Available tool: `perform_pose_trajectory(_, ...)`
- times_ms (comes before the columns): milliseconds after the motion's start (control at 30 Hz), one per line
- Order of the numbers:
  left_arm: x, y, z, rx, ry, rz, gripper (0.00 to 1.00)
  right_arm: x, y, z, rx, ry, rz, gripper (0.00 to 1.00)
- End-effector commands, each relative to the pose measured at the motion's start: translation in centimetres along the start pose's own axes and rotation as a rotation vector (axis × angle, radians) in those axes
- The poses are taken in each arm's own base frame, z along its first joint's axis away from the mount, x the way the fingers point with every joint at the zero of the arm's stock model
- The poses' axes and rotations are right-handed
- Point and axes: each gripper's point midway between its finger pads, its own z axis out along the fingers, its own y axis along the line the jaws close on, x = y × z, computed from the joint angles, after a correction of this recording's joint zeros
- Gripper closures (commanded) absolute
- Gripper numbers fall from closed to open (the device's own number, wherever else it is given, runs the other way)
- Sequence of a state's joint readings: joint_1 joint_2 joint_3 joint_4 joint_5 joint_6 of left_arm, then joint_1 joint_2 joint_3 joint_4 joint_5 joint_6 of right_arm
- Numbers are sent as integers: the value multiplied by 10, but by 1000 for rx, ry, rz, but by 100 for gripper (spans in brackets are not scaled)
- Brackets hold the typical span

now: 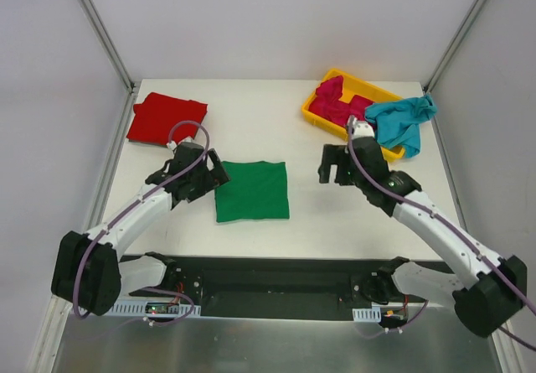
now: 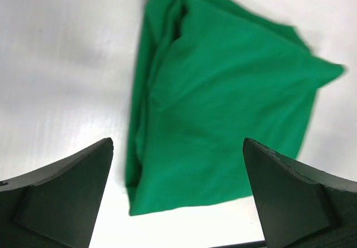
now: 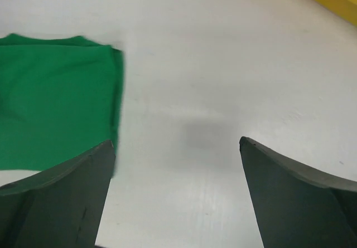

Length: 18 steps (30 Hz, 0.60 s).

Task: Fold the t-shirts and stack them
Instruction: Fold the long partially folded tshirt into a neat square, then put the neatly folded tshirt into the corner of the board with the left arm

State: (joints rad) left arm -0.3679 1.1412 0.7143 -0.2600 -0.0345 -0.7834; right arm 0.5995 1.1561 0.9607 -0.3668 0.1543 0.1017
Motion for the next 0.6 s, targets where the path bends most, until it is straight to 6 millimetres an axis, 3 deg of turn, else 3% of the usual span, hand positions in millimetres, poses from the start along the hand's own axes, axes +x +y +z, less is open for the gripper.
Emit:
perform_pose_trajectory(0, 12, 32, 19, -131, 67, 15, 1, 50, -69, -8, 276, 13, 90, 4)
perform_pose_trajectory(100, 12, 33, 33, -158, 97, 32, 1, 77, -79, -10, 276, 18, 98, 4)
perform_pose_trajectory(200, 16, 32, 49, -171, 145, 50, 4, 86, -84, -11, 278, -14, 138, 4)
perform_pose_trajectory(367, 34, 41, 64, -213, 230, 36, 29, 84, -81, -17, 241, -41, 136, 4)
perform_pose_trajectory(567, 53, 47, 75, -257, 277, 68, 46, 89, -92, -20, 283, -72, 144, 4)
